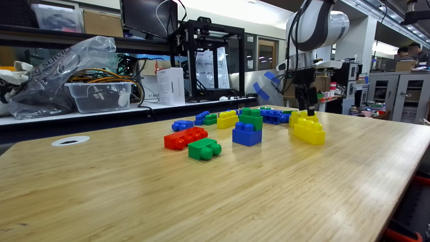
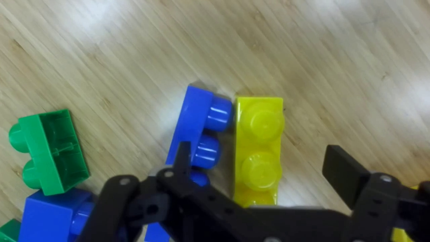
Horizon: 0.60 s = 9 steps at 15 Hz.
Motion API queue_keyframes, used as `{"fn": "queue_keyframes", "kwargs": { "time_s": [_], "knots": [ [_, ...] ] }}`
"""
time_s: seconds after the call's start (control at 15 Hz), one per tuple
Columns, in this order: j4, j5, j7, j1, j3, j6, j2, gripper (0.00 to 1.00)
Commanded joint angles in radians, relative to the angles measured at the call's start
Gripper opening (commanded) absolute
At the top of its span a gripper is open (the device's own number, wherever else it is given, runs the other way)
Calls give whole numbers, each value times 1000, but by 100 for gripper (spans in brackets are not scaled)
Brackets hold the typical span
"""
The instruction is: Stack the two yellow blocks at the front of the table together
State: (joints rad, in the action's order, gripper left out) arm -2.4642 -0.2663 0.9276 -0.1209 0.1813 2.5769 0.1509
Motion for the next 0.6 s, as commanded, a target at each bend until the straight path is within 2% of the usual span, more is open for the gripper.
{"fn": "queue_keyframes", "kwargs": {
  "time_s": [0.0, 0.33, 0.4, 0.47, 0.53],
  "knots": [
    [21, 13, 47, -30, -30, 7, 28, 100],
    [32, 8, 48, -29, -43, 7, 54, 99],
    [34, 9, 49, -31, -45, 8, 58, 95],
    [37, 11, 49, -32, -46, 9, 62, 74],
    [38, 10, 49, -33, -47, 9, 65, 70]
  ]
}}
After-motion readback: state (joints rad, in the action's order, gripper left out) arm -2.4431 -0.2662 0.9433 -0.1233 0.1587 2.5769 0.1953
